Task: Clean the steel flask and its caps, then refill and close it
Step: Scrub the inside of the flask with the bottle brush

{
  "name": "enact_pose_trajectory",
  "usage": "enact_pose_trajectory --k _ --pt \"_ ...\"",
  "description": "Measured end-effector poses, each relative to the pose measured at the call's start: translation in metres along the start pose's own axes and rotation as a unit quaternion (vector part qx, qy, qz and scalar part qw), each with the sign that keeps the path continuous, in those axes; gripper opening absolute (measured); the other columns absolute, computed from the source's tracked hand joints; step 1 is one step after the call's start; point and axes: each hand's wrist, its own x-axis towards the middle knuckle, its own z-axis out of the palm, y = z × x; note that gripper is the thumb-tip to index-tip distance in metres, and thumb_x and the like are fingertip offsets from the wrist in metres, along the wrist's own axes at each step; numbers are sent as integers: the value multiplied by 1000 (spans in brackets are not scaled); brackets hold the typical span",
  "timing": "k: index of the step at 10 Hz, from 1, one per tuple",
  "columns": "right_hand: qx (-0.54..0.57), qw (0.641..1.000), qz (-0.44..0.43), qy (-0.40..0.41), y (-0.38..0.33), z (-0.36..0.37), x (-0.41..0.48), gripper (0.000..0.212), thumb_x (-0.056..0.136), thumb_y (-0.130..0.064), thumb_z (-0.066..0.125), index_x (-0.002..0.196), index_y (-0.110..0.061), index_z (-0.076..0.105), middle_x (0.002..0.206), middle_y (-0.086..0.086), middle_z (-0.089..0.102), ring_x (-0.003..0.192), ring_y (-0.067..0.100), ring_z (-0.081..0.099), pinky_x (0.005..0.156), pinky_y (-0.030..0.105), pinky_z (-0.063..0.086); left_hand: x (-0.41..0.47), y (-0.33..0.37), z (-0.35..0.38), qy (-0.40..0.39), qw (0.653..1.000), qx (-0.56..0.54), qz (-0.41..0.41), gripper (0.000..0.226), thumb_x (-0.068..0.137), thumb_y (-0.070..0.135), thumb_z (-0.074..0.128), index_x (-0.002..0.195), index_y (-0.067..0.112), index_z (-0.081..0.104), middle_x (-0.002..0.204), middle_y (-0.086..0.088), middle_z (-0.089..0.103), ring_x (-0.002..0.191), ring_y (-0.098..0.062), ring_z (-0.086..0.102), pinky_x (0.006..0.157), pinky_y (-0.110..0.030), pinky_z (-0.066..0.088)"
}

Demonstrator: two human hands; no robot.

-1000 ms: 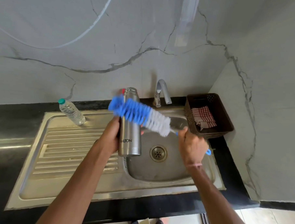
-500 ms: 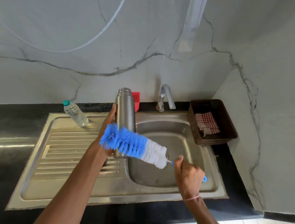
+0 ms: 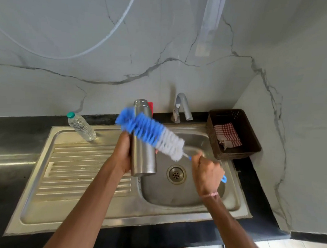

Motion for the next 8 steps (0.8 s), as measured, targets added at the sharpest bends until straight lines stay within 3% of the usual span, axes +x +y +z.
enact_pose_trajectory --k 1,2,3,4,5,6,7,8 --pt "28 999 -12 -30 16 -14 -32 62 97 -28 46 37 -14 37 37 -10 21 28 14 19 42 16 15 -17 16 0 278 914 239 -175 52 109 40 46 92 -1 72 90 -2 77 77 -11 74 74 -30 60" --pt "42 999 -24 -22 37 -30 -29 61 94 -26 49 36 -12 37 36 -4 23 31 16 20 45 19 15 -9 33 -13 63 991 93 -68 78 83 84 55 109 12 70 94 -11 71 83 -27 70 80 -43 59" --pt "40 998 -27 -42 63 -43 -4 62 93 -32 48 36 -11 36 33 2 28 29 17 25 47 20 12 -4 41 -17 54 998 29 28 87 84 86 51 118 9 74 105 -12 73 90 -29 70 86 -43 57" --pt "21 997 -37 -60 77 -57 23 63 91 -39 48 36 -13 36 37 -8 22 30 16 28 48 20 16 -1 45 -13 21 995 24 91 88 92 81 40 128 5 67 107 -13 73 89 -29 72 84 -42 61" --pt "-28 996 -63 -65 76 -63 45 61 89 -41 50 38 -8 47 38 -12 19 31 23 31 48 19 17 -2 51 -10 17 992 40 121 88 82 82 46 121 8 70 102 -13 74 87 -29 73 82 -42 61" --pt "-66 991 -98 -66 70 -61 65 59 90 -42 47 41 -10 54 36 2 35 33 30 42 45 25 30 -5 51 -3 16 988 76 137 82 71 79 62 119 13 70 102 -8 75 94 -27 72 86 -43 61" --pt "-90 986 -117 -78 76 -68 77 57 92 -40 49 42 -12 55 37 0 36 34 26 40 42 27 35 -4 55 -4 46 988 75 130 80 57 74 81 113 16 72 98 -6 77 92 -24 74 93 -46 59" --pt "-114 980 -136 -93 80 -76 80 52 94 -32 59 45 -15 60 39 -5 33 36 20 37 45 22 29 -4 58 -3 75 989 48 120 63 74 63 76 113 15 70 92 -4 77 84 -22 75 97 -48 56"
